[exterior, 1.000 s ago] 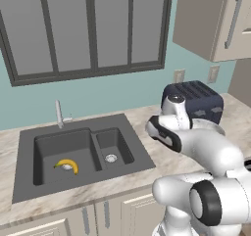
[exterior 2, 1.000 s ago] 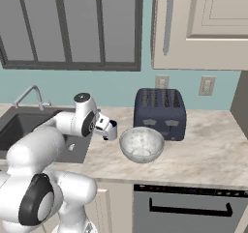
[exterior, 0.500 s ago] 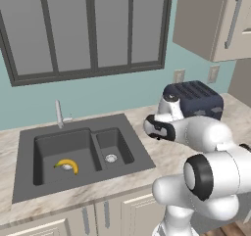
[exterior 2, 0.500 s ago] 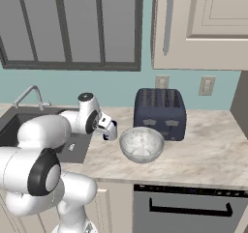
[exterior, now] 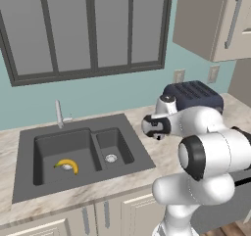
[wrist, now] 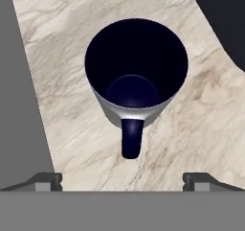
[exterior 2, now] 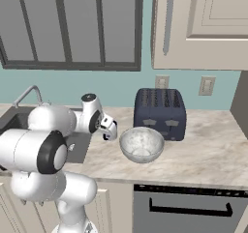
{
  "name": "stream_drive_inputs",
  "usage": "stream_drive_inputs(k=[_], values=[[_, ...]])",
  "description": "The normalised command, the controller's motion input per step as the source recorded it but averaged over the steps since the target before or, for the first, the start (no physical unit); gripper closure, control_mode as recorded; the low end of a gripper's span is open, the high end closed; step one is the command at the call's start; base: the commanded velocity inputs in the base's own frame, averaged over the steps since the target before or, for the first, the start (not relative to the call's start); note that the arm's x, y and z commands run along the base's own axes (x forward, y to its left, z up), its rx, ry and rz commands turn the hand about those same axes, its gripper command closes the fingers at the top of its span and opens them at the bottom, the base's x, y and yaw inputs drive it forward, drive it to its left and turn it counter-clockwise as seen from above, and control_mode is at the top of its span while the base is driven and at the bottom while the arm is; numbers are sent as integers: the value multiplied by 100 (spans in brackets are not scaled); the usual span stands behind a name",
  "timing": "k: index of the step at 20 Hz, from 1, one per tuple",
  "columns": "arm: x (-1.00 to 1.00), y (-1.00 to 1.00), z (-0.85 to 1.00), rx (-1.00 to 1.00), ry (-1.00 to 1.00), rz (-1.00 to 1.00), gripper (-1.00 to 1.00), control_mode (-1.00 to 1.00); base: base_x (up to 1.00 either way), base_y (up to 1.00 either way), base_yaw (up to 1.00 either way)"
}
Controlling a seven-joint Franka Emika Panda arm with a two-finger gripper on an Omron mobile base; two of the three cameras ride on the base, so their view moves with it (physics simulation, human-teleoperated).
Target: Clear the mugs and bowl far away from the sink.
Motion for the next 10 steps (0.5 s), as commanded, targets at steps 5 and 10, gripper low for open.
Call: stream_drive_inputs(k=[5, 10], values=[[5, 0, -25, 0, 0, 0, -100, -100, 0, 0, 0], [15, 0, -25, 0, 0, 0, -100, -100, 0, 0, 0]])
